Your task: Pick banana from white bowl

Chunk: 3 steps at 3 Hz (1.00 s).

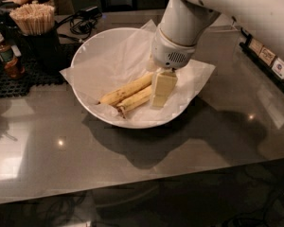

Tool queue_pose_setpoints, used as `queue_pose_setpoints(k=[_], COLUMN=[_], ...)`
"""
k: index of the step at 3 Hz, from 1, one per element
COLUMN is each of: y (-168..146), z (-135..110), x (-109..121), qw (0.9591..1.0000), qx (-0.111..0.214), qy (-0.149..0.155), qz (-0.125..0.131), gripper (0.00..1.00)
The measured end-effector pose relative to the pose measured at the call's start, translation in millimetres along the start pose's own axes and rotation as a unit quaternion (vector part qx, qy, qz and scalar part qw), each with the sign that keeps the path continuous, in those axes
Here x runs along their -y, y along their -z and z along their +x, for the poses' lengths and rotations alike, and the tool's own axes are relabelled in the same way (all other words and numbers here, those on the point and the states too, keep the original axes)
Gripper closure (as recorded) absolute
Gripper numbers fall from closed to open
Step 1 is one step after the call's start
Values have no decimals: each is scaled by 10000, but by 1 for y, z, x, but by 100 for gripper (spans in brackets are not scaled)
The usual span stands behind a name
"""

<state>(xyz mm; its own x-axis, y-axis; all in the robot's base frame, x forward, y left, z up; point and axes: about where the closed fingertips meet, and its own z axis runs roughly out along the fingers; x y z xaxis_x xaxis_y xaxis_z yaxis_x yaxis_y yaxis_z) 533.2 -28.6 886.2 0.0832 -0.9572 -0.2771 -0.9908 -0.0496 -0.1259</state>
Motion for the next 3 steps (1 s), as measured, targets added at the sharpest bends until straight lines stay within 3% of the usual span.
queue_pose_setpoints(k=[1,3], y=[-4,-11], z=[7,18], x=[-3,-3], qw=[9998,9992], qx=[-98,-197], qy=[-142,-313], qz=[77,130], gripper=[36,38])
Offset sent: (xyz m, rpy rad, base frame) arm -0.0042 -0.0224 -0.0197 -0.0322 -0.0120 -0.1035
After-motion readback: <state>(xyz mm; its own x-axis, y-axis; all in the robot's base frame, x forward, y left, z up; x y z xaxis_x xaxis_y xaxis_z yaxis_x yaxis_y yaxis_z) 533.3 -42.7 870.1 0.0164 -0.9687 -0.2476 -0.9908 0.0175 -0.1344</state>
